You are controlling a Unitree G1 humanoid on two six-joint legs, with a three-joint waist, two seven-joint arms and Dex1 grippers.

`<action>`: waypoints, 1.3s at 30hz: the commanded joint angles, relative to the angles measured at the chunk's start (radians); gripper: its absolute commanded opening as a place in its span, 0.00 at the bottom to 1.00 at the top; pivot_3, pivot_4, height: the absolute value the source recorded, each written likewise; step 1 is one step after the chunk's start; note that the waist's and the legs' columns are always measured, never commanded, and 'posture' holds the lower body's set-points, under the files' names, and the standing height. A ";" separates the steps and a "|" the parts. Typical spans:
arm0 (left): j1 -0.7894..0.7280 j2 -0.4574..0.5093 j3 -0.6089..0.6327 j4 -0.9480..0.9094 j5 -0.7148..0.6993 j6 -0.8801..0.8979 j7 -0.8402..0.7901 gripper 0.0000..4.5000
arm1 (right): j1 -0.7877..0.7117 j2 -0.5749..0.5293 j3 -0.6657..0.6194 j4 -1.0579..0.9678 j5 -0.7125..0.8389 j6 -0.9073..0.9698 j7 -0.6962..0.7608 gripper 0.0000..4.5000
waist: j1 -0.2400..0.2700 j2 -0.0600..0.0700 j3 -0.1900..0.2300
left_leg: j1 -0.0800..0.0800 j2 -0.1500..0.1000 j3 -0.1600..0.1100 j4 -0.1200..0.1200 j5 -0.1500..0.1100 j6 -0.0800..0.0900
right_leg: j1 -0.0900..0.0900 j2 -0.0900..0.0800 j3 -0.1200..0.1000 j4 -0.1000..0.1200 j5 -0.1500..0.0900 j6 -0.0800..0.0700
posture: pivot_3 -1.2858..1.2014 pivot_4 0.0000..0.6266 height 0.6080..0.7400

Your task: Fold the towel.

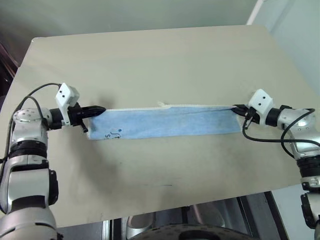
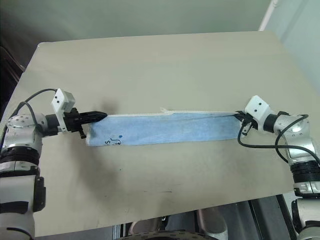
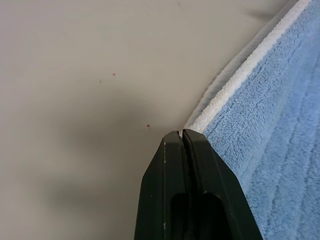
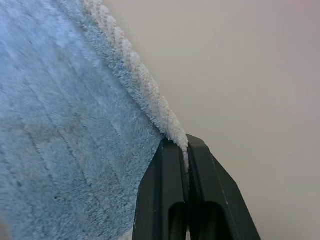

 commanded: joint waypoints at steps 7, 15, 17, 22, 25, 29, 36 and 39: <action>-0.040 0.031 0.025 0.081 0.035 0.011 -0.013 0.24 | -0.014 0.018 -0.063 0.031 0.006 -0.077 -0.034 0.23 | -0.002 0.000 0.000 | 0.000 0.000 0.000 -0.001 0.000 0.000 | -0.001 0.000 0.000 0.000 0.000 0.000 | 0.52 0.24 1.00; -0.049 0.035 0.070 0.082 0.023 -0.019 0.032 0.87 | -0.006 0.030 -0.114 -0.002 0.059 -0.061 -0.017 0.84 | -0.001 0.000 0.000 | 0.000 0.000 0.000 0.000 0.000 0.000 | 0.000 0.000 0.000 0.000 0.000 0.000 | 0.52 0.24 1.00; -0.059 0.024 0.104 0.071 0.007 -0.077 0.086 1.00 | 0.009 0.033 -0.166 -0.039 0.117 0.009 -0.024 1.00 | 0.000 0.000 0.000 | -0.001 0.000 0.000 0.000 0.000 0.001 | 0.000 0.000 0.000 0.000 0.000 0.000 | 0.52 0.24 1.00; -0.075 -0.085 0.266 -0.043 -0.170 -0.143 0.085 1.00 | 0.081 0.047 -0.377 -0.251 0.461 0.528 -0.080 1.00 | 0.011 0.000 0.000 | -0.002 -0.001 0.000 0.000 0.002 -0.001 | 0.001 0.000 0.000 -0.001 -0.003 -0.003 | 0.52 0.24 1.00; 0.001 -0.169 0.287 -0.227 -0.266 -0.032 0.049 1.00 | 0.133 0.061 -0.469 -0.356 0.608 0.752 -0.146 1.00 | 0.012 0.000 0.000 | -0.001 -0.002 0.002 0.000 0.004 -0.001 | 0.002 0.000 0.000 -0.002 -0.008 -0.006 | 0.52 0.24 1.00; 0.173 -0.264 0.245 -0.559 -0.373 0.190 0.072 1.00 | 0.187 0.111 -0.582 -0.454 0.795 1.002 -0.277 1.00 | 0.003 0.000 0.000 | 0.001 -0.002 0.003 0.000 0.005 -0.002 | 0.004 -0.001 0.001 -0.001 -0.010 0.000 | 0.52 0.24 1.00; 0.374 -0.331 0.123 -0.855 -0.366 0.264 0.073 1.00 | 0.253 0.167 -0.777 -0.454 1.202 1.403 -0.514 1.00 | 0.002 0.000 0.000 | 0.001 -0.002 0.004 0.000 0.003 -0.001 | 0.003 0.000 0.002 0.000 -0.016 0.006 | 0.52 0.24 1.00; 0.369 -0.335 0.088 -0.871 -0.349 0.246 0.057 1.00 | 0.309 0.166 -0.809 -0.421 1.345 1.460 -0.604 1.00 | 0.012 0.000 0.000 | 0.002 -0.002 0.003 0.000 0.003 0.000 | 0.005 0.000 0.002 0.000 -0.019 0.002 | 0.52 0.24 1.00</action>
